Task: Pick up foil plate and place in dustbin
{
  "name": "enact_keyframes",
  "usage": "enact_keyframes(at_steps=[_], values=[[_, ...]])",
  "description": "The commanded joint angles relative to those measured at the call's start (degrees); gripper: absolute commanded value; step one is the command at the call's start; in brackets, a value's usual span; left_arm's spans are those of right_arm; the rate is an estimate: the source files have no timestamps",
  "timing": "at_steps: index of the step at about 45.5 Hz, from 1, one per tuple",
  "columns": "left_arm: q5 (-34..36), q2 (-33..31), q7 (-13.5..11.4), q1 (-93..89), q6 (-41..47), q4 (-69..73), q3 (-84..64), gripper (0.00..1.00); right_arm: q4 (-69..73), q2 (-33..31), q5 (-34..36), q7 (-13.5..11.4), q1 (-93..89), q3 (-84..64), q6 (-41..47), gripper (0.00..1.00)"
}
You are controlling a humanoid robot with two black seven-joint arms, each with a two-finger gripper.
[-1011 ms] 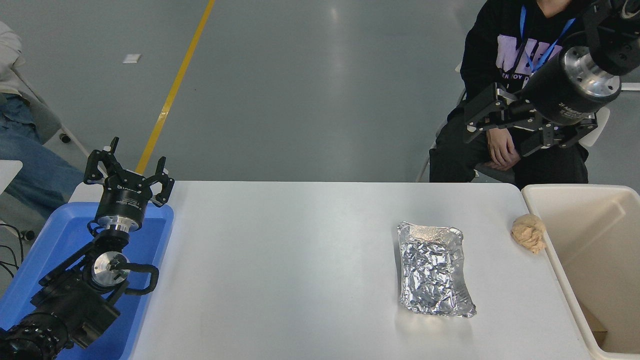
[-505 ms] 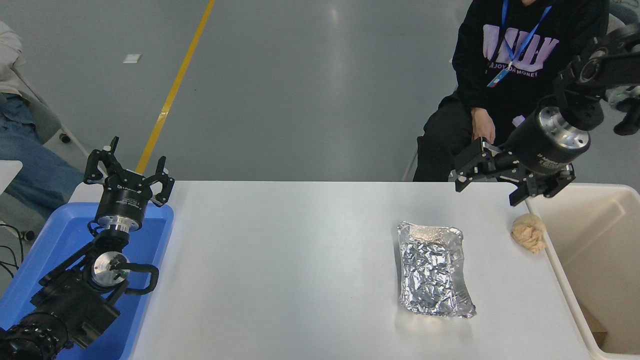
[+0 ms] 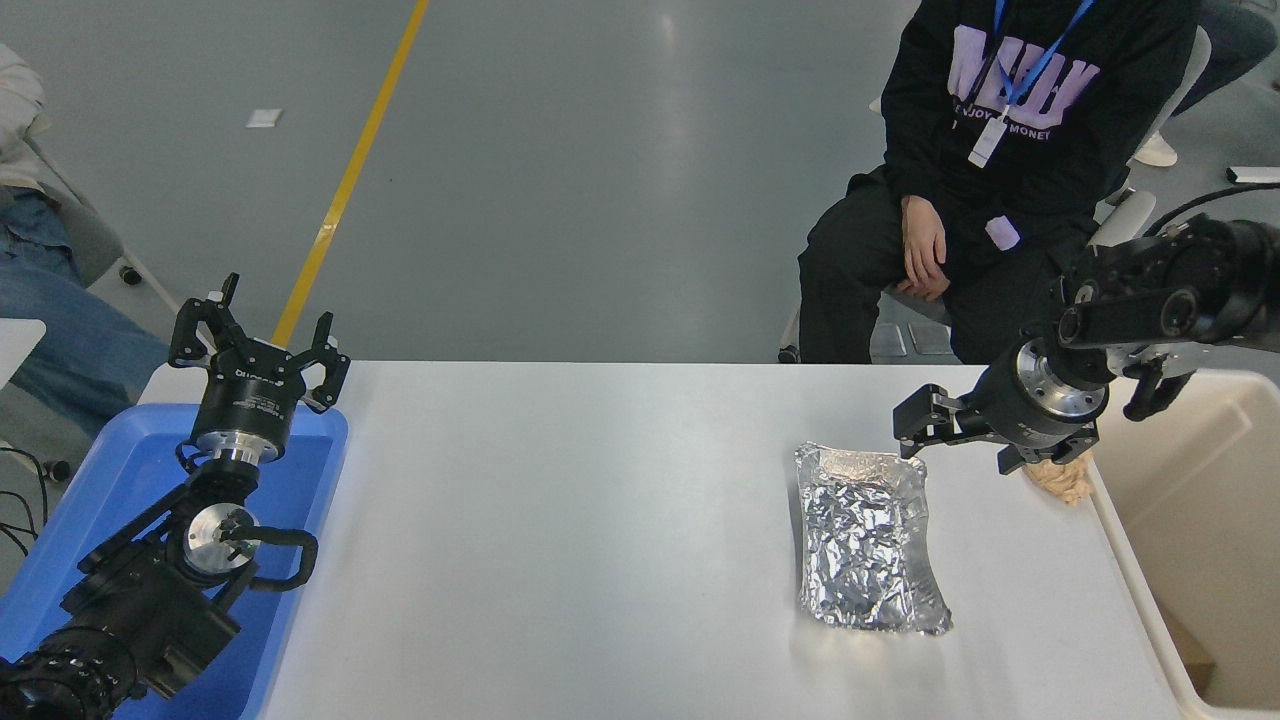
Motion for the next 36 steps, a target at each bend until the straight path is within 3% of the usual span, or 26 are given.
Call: enact_keyframes(at_steps=[1,16,26,36], values=[[-0.01,0.00,0.00,0.00,0.00,0.03,0.00,0.99,-9.18,3.73,-1.94,-0.42,-10.72,1.63,-4.02,0.98],[-0.01,0.00,0.00,0.00,0.00,0.03,0.00,0.99,-12.87,3.91,-2.46,-0.51,-16.87,1.81,-5.69,0.97],[-0.01,0.00,0.00,0.00,0.00,0.03,0.00,0.99,-16.13,4.61,-1.94,-0.69,-20.83,2.77,-8.06,0.90],[-0.01,0.00,0.00,0.00,0.00,0.03,0.00,0.99,-16.04,4.35,-1.67,-0.69,-20.22,3.56,-8.94,0.67]])
